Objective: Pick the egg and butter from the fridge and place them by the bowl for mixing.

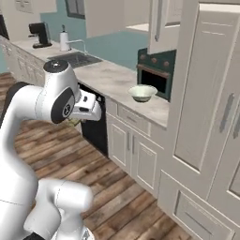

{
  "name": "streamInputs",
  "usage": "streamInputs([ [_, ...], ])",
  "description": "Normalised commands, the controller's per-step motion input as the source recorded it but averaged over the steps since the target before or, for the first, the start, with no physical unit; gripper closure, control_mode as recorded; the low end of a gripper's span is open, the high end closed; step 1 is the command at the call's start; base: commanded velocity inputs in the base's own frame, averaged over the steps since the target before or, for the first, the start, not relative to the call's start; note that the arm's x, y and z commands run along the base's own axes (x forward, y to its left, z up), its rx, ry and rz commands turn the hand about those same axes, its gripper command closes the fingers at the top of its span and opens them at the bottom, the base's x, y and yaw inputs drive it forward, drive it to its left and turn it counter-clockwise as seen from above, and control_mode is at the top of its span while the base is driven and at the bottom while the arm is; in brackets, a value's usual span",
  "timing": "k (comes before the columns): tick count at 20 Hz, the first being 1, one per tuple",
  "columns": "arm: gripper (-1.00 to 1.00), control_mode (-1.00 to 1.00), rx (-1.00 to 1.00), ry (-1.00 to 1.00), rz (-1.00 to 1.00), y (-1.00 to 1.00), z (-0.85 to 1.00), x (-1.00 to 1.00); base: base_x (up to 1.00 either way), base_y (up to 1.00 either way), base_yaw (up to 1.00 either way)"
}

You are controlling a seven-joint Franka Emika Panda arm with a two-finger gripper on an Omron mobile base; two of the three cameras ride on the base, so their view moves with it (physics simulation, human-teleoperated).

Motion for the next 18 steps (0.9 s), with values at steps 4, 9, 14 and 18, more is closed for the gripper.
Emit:
streamInputs([
  [4, 1.00, 1.00, 0.00, 0.00, 0.00, 0.00, 0.00, 0.00, 0.60, -0.08, 0.54],
  [9, 1.00, 1.00, 0.00, 0.00, 0.00, 0.00, 0.00, 0.00, 0.65, -0.08, 0.46],
  [14, 1.00, 1.00, 0.00, 0.00, 0.00, 0.00, 0.00, 0.00, 0.81, -0.10, 0.21],
  [18, 1.00, 1.00, 0.00, 0.00, 0.00, 0.00, 0.00, 0.00, 0.93, -0.04, 0.02],
])
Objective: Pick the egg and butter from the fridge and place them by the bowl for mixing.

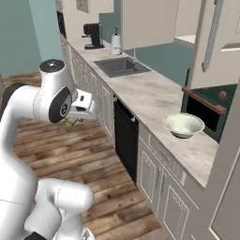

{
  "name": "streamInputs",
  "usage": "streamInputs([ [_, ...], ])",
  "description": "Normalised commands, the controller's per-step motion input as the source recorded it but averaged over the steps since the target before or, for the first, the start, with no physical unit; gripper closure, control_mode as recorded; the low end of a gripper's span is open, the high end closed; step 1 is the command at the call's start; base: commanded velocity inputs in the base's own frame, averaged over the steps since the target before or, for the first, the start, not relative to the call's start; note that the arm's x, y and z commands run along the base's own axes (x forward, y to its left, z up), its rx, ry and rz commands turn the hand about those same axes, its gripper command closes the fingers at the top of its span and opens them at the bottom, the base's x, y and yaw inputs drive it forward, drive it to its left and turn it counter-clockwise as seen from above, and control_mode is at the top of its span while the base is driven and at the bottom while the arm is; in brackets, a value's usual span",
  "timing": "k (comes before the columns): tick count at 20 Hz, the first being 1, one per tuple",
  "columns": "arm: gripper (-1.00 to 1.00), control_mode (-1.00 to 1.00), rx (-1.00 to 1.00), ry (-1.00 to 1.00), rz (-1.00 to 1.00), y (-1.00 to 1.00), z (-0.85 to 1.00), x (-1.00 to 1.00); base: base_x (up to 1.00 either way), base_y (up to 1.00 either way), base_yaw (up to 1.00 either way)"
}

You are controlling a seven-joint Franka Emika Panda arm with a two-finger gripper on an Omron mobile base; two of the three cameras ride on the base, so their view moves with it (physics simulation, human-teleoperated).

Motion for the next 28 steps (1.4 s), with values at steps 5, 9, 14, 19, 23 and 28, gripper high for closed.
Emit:
streamInputs([
  [5, 1.00, 1.00, 0.00, 0.00, 0.00, 0.00, 0.00, 0.00, 0.86, 0.00, -0.02],
  [9, 1.00, 1.00, 0.00, 0.00, 0.00, 0.00, 0.00, 0.00, 0.67, 0.06, -0.21],
  [14, 1.00, 1.00, 0.00, 0.00, 0.00, 0.00, 0.00, 0.00, 0.55, 0.10, -0.37],
  [19, 1.00, 1.00, 0.00, 0.00, 0.00, 0.00, 0.00, 0.00, 0.33, 0.15, -0.68],
  [23, 1.00, 1.00, 0.00, 0.00, 0.00, 0.00, 0.00, 0.00, 0.34, 0.19, -0.72],
  [28, 1.00, 1.00, 0.00, 0.00, 0.00, 0.00, 0.00, 0.00, 0.37, 0.23, -0.71],
])
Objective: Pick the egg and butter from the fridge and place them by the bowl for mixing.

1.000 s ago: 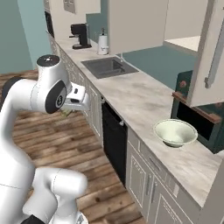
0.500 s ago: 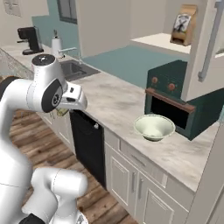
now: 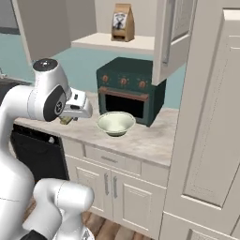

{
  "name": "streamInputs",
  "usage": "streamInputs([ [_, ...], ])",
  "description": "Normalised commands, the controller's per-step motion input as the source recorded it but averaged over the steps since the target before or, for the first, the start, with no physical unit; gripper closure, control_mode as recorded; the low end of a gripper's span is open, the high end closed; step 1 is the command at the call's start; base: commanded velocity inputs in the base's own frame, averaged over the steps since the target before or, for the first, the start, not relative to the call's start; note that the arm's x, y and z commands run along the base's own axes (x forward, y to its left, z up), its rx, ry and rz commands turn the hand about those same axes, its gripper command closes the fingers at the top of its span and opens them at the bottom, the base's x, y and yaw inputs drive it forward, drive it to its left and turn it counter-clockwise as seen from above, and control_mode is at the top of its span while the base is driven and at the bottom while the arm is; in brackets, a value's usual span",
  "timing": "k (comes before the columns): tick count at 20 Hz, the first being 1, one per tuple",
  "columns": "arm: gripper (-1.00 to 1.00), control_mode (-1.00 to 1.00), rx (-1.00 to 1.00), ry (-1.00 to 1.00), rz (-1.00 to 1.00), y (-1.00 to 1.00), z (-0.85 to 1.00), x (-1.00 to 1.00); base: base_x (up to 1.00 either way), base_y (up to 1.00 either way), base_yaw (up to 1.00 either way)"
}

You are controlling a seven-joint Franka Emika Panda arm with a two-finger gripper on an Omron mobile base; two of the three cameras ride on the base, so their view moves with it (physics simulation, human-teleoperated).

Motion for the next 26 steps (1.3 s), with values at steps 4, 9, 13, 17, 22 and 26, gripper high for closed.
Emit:
streamInputs([
  [4, 1.00, 1.00, 0.00, 0.00, 0.00, 0.00, 0.00, 0.00, 0.47, 0.29, -0.38],
  [9, 1.00, 1.00, 0.00, 0.00, 0.00, 0.00, 0.00, 0.00, 0.44, 0.38, 0.00],
  [13, 1.00, 1.00, 0.00, 0.00, 0.00, 0.00, 0.00, 0.00, 0.33, 0.46, -0.05],
  [17, 1.00, 1.00, 0.00, 0.00, 0.00, 0.00, 0.00, 0.00, 0.40, 0.40, -0.31],
  [22, 1.00, 1.00, 0.00, 0.00, 0.00, 0.00, 0.00, 0.00, 0.47, 0.30, -0.37],
  [26, 1.00, 1.00, 0.00, 0.00, 0.00, 0.00, 0.00, 0.00, 0.44, 0.21, -0.37],
])
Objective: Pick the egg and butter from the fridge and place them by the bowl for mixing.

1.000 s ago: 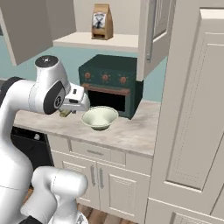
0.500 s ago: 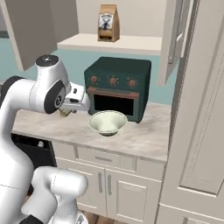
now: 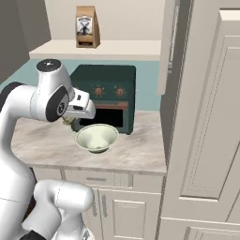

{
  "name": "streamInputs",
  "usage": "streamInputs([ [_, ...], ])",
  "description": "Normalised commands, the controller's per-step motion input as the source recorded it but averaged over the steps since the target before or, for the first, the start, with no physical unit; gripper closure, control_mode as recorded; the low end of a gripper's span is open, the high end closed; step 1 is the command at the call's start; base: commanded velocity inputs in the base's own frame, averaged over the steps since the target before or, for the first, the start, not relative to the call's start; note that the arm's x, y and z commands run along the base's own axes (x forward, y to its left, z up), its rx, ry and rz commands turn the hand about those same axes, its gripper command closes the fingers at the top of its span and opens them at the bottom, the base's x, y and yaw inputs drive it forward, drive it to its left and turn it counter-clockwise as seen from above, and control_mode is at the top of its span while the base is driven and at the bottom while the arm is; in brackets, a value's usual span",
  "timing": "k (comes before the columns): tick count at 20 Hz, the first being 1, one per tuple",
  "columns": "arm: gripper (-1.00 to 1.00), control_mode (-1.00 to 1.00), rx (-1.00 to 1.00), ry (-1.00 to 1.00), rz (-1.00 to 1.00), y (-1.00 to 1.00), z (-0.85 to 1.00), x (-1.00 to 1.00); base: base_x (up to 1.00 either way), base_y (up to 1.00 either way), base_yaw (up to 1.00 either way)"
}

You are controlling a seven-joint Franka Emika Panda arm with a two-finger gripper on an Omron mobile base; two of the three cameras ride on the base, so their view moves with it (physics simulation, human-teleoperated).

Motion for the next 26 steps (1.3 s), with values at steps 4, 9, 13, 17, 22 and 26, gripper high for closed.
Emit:
streamInputs([
  [4, 1.00, 1.00, 0.00, 0.00, 0.00, 0.00, 0.00, 0.00, 0.35, 0.09, -0.09],
  [9, 1.00, 1.00, 0.00, 0.00, 0.00, 0.00, 0.00, 0.00, 0.22, 0.00, 0.02],
  [13, 1.00, 1.00, 0.00, 0.00, 0.00, 0.00, 0.00, 0.00, 0.46, 0.00, 0.05],
  [17, 1.00, 1.00, 0.00, 0.00, 0.00, 0.00, 0.00, 0.00, 0.57, 0.00, 0.09],
  [22, 1.00, 1.00, 0.00, 0.00, 0.00, 0.00, 0.00, 0.00, 0.21, 0.00, 0.04],
  [26, 1.00, 1.00, 0.00, 0.00, 0.00, 0.00, 0.00, 0.00, 0.00, 0.00, 0.00],
])
